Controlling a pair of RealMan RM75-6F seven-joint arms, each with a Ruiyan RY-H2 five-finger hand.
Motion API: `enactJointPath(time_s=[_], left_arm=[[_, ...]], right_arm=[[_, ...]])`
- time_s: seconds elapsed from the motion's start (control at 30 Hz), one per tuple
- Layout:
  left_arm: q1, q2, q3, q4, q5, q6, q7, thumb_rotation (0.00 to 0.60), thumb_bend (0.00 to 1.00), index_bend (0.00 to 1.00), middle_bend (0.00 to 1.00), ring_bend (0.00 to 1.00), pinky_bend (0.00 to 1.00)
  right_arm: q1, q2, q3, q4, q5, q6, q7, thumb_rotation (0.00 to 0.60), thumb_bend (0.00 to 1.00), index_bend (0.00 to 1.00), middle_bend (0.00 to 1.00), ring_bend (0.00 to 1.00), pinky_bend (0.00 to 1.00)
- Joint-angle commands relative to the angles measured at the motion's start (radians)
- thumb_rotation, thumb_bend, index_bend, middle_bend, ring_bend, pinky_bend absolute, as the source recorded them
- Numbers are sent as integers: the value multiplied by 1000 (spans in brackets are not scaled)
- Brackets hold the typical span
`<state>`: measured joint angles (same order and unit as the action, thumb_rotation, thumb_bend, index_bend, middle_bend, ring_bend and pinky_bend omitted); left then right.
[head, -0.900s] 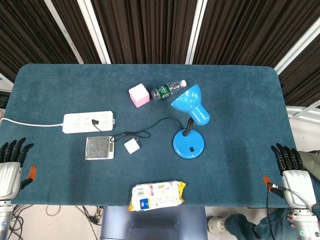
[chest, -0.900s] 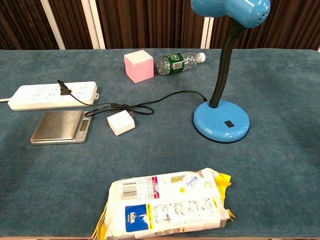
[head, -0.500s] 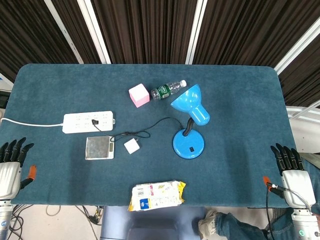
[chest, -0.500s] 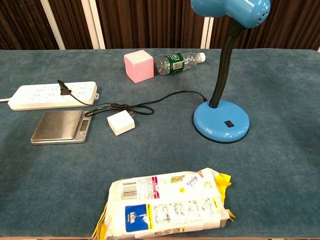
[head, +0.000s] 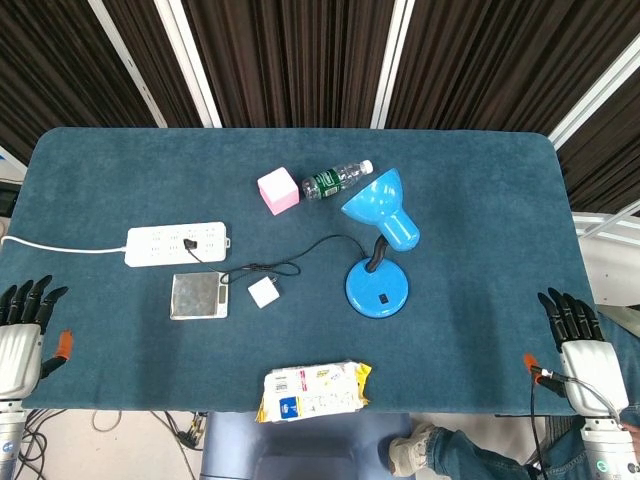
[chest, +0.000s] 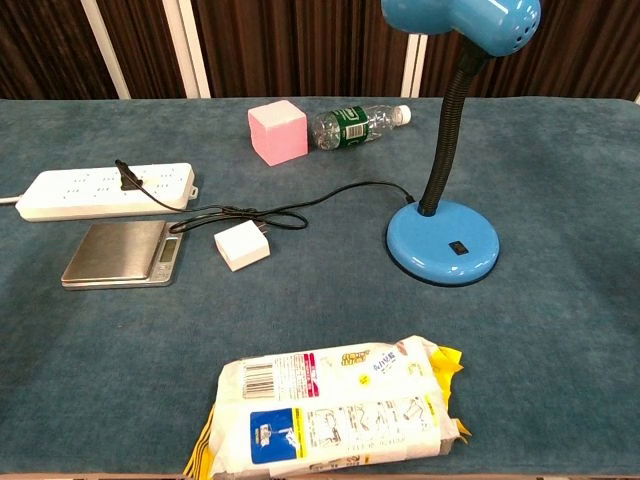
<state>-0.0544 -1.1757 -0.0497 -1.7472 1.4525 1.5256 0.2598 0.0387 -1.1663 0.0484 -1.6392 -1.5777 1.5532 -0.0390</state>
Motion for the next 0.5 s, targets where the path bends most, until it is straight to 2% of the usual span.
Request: enactJointPath(time_s=[0.03, 0.17, 0.23, 0.33, 0.5], left_arm=[[2, 0, -1, -4, -7, 0, 0, 600, 467, 167, 36, 0, 0], [4, 2, -6, -9, -19, 2, -1, 600, 467, 167, 36, 0, 0], [3, 3, -8, -11, -26, -3, 0, 600, 467, 167, 36, 0, 0], [1, 3, -6, -16, -31, -11, 4, 600, 467, 168, 36, 0, 0], [1, 1, -4, -20, -29, -11, 10, 600, 467, 167, 36, 0, 0]], right_arm=[[3, -1, -4, -2, -9, -3, 1, 600, 330, 0, 156, 140, 258], [10, 1, -18, -6, -46, -5, 15, 600, 331, 0, 346, 323, 346], [24, 9, -19, -7, -51, -27, 31, 600, 330, 0, 477, 423, 392], [57, 35, -11, -30, -32, -85, 66, 600, 330, 0, 593, 528, 445], [129, 43, 2, -58, -9, -208, 28, 600, 330, 5, 669, 639, 521]])
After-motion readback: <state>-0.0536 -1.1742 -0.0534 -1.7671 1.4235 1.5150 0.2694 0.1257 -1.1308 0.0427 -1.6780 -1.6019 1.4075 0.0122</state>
